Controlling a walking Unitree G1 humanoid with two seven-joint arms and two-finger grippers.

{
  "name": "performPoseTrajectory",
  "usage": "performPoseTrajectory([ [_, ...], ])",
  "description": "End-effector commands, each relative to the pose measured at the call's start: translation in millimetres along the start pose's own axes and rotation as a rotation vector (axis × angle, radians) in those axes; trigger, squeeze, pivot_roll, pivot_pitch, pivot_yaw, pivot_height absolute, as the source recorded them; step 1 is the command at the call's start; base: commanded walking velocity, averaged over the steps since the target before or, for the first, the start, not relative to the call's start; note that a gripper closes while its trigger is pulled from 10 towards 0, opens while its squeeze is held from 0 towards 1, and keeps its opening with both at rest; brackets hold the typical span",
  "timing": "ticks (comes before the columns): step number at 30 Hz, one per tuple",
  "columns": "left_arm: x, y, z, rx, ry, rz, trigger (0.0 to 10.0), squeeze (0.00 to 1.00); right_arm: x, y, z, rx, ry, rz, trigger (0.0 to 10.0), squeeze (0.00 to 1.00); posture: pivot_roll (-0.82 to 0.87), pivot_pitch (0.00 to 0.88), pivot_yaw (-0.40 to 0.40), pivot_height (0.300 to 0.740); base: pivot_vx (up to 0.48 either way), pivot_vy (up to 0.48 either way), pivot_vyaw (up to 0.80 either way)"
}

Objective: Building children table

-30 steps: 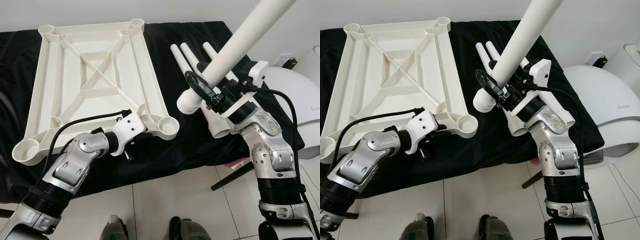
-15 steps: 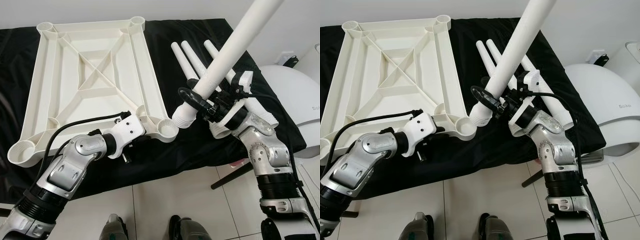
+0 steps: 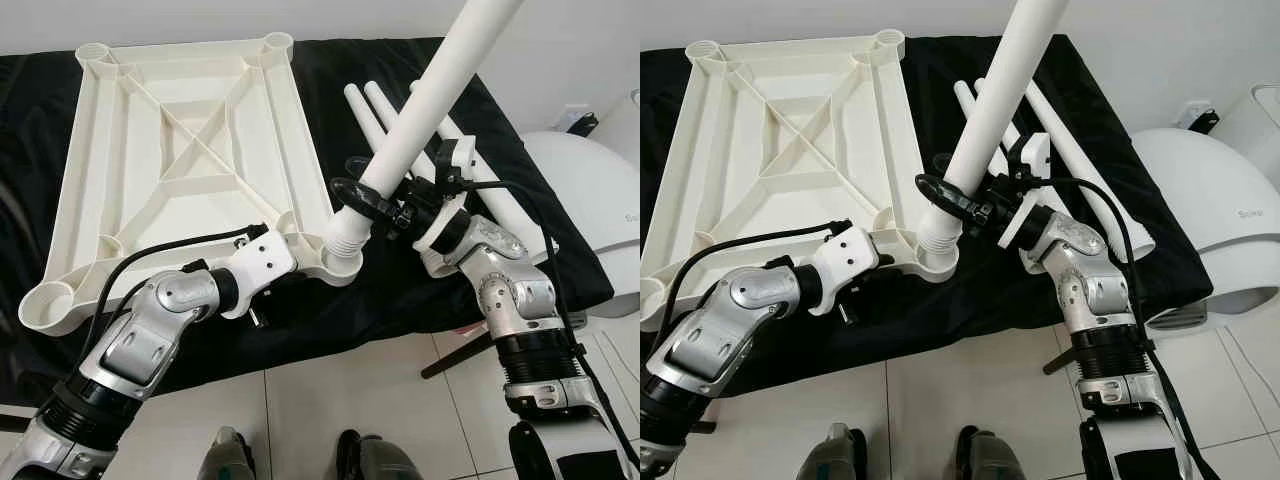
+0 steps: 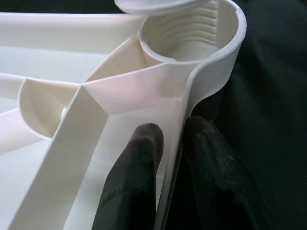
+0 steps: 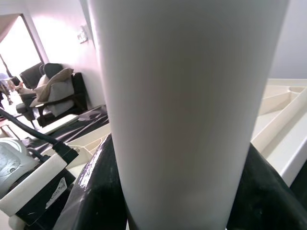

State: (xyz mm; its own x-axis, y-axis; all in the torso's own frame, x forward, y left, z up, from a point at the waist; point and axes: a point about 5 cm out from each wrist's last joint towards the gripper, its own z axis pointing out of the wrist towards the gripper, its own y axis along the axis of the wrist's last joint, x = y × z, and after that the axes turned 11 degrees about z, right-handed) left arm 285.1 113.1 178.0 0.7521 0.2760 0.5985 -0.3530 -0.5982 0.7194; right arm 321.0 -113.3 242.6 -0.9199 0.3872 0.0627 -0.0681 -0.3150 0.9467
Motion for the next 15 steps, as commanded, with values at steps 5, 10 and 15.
performPoseTrajectory([
  [5, -0.6, 16, -1.6, -0.042, 0.015, 0.058, 10.0, 0.00, 0.7, -11, 3.0, 0.024, 0.046, 0.025, 10.0, 0.00, 0.12, 0.184, -0.053, 0.740, 0.000, 0.000, 0.00],
  [10, 0.8, 17, -2.1, -0.040, 0.018, 0.060, 10.0, 0.00, 0.8, -22, 0.8, 0.062, 0.058, 0.049, 10.0, 0.00, 0.12, 0.193, -0.052, 0.740, 0.000, 0.000, 0.00],
  [15, 1.4, 18, -2.2, -0.041, 0.019, 0.060, 10.0, 0.00, -1.0, -32, -3.9, 0.104, 0.049, 0.050, 10.0, 0.00, 0.12, 0.201, -0.051, 0.740, 0.000, 0.000, 0.00],
])
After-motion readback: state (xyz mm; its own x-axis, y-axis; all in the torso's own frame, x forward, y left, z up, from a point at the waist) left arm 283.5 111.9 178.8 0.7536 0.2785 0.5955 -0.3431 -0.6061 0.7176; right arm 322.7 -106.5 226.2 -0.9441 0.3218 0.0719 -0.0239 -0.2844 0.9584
